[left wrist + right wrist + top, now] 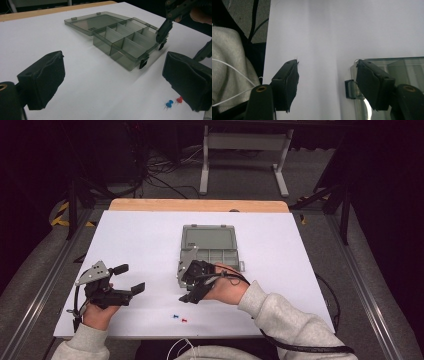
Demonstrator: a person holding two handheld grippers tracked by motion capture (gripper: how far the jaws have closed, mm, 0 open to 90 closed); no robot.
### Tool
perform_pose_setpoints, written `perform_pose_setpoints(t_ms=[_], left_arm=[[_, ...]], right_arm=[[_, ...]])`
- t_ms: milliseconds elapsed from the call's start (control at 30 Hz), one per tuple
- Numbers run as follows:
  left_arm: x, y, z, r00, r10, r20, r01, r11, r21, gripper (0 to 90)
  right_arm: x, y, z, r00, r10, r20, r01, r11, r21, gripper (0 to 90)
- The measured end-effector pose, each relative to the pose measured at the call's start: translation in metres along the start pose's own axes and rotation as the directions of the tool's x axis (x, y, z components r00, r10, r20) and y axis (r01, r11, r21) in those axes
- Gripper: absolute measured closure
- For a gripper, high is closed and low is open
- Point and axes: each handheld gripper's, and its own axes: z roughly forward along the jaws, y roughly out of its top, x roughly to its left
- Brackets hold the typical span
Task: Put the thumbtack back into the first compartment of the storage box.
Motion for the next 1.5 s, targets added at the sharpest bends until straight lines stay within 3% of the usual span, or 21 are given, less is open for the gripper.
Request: perform_pose_setpoints(t_ms=[233, 767, 1233, 1500], left_arm=[[0.000, 0.000, 0.000, 1.0000, -0.002, 0.000, 0.002, 1.0000, 0.004, 5.2], [0.000, 0.000, 0.001, 1.0000, -0.002, -0.001, 0.002, 1.0000, 0.001, 5.2], [0.000, -0.001, 0.001, 1.0000, -0.004, -0.003, 0.004, 1.0000, 0.001, 5.2], [-0.004, -0.002, -0.002, 1.0000, -0.002, -0.006, 0.002, 1.0000, 0.002, 5.2]], right_arm=[[0.008, -0.005, 0.021, 0.9992, -0.010, -0.038, 0.011, 0.999, 0.042, 35.4], [0.023, -0.011, 0.050, 0.9944, -0.019, -0.104, 0.031, 0.992, 0.119, 38.8], [0.030, -0.013, 0.060, 0.9932, -0.034, -0.111, 0.051, 0.986, 0.156, 49.2], [0.034, -0.013, 0.061, 0.9945, -0.077, -0.071, 0.089, 0.980, 0.176, 65.2]])
